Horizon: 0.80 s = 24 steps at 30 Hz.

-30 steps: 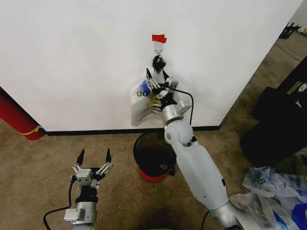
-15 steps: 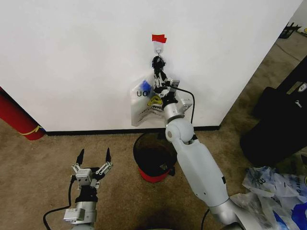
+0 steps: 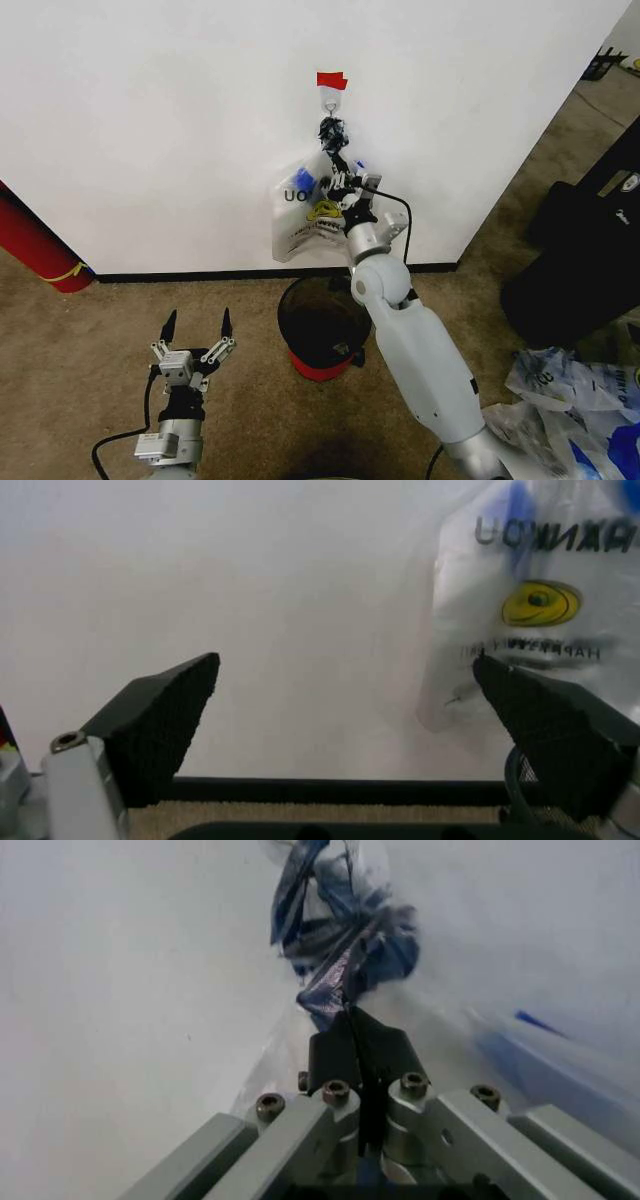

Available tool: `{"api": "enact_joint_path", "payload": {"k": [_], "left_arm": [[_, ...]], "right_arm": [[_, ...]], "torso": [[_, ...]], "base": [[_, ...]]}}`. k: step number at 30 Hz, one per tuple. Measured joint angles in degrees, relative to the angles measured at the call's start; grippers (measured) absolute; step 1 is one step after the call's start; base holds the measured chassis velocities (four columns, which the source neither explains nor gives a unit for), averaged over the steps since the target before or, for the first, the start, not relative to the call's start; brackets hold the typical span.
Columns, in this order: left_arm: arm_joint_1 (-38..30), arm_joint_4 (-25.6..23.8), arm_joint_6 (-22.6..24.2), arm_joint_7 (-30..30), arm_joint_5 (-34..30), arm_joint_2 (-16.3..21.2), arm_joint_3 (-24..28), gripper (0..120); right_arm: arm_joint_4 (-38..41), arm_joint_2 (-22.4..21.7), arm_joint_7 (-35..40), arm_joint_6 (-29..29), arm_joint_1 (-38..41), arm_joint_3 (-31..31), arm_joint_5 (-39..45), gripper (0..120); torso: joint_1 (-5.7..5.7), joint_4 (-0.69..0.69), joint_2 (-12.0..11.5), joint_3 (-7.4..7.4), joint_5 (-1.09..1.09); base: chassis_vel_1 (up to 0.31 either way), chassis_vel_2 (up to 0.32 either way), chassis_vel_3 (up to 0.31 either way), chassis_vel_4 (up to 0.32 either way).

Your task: Pick up the garbage bag from the wall and place it over the trash bin.

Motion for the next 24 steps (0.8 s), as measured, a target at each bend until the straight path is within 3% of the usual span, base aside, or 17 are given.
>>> {"api": "enact_joint_path", "payload": {"k": [24], "left_arm": [[-0.1, 0.3, -0.2, 0.0, 0.0, 0.1, 0.3, 100]], "right_arm": [[4.2, -1.4, -4.7, 3.5, -11.7, 0.9, -7.2, 0]], "torso": [[0.0, 0.0, 0.0, 0.0, 0.0]], "base": [[0.0, 0.0, 0.0, 0.0]]}}
